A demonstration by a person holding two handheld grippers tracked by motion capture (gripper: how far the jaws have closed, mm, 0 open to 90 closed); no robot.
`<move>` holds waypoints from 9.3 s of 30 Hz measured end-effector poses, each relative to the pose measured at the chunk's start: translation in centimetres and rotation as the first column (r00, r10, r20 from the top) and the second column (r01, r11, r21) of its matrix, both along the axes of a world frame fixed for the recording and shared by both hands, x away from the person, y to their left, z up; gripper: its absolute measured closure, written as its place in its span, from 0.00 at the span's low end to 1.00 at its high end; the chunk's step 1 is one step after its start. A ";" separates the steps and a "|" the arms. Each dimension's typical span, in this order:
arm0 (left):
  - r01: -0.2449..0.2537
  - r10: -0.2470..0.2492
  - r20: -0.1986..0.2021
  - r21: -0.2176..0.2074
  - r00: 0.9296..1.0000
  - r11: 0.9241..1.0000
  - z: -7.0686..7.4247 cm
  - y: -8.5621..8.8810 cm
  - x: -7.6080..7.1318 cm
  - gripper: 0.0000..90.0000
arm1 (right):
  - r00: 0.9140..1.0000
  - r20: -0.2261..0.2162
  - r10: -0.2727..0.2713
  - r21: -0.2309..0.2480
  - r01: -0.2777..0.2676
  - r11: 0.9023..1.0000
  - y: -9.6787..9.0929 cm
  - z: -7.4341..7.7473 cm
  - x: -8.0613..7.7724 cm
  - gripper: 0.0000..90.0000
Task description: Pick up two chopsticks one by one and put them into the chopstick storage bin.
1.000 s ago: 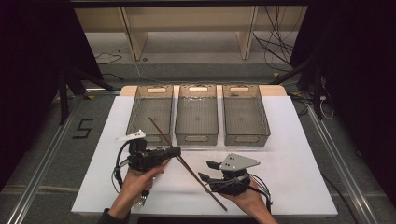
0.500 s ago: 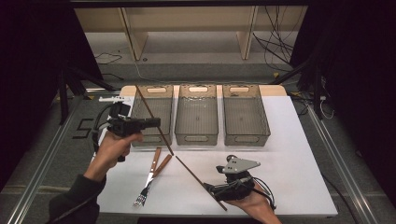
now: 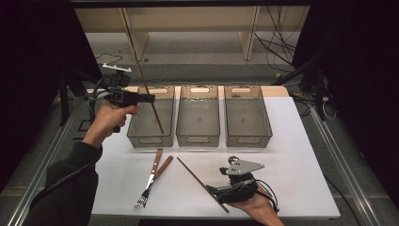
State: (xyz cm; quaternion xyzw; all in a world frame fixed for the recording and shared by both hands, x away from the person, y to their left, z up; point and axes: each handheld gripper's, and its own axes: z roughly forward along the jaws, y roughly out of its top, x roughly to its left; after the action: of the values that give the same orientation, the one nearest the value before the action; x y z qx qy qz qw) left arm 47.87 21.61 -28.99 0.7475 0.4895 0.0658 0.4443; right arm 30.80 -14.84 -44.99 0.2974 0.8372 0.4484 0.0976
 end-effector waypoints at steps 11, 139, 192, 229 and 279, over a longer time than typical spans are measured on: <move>-0.089 0.093 -0.031 0.121 0.995 0.989 -1.7 0.8 3.1 0.94 | 1.000 0.000 0.003 0.010 -0.003 1.000 -0.1 0.0 0.0 0.26; 0.000 0.005 0.105 -0.050 0.994 0.999 -13.4 -1.6 -11.5 0.18 | 0.976 -0.219 0.018 -0.359 -0.097 0.928 4.2 -1.5 1.0 0.67; 0.019 -0.014 0.046 -0.114 0.999 0.993 -14.1 -4.3 -13.4 0.18 | 0.997 -0.070 0.021 -0.275 -0.039 0.961 1.1 1.9 1.5 0.95; 0.068 -0.087 -0.032 -0.383 0.996 0.921 -14.7 -8.1 -13.4 0.70 | 0.996 0.087 0.021 -0.033 -0.018 0.999 4.3 2.1 0.3 0.95; -0.013 0.020 0.023 -0.252 1.000 0.968 -3.8 1.7 -5.0 0.94 | 0.992 0.049 -0.117 0.026 0.116 0.993 -2.4 1.3 0.5 0.29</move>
State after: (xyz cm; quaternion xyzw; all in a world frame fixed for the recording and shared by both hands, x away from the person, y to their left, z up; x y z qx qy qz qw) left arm 42.91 23.31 -32.78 0.6802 0.4944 0.0163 0.5409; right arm 31.34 -17.24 -43.70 0.3353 0.8105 0.4590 0.1413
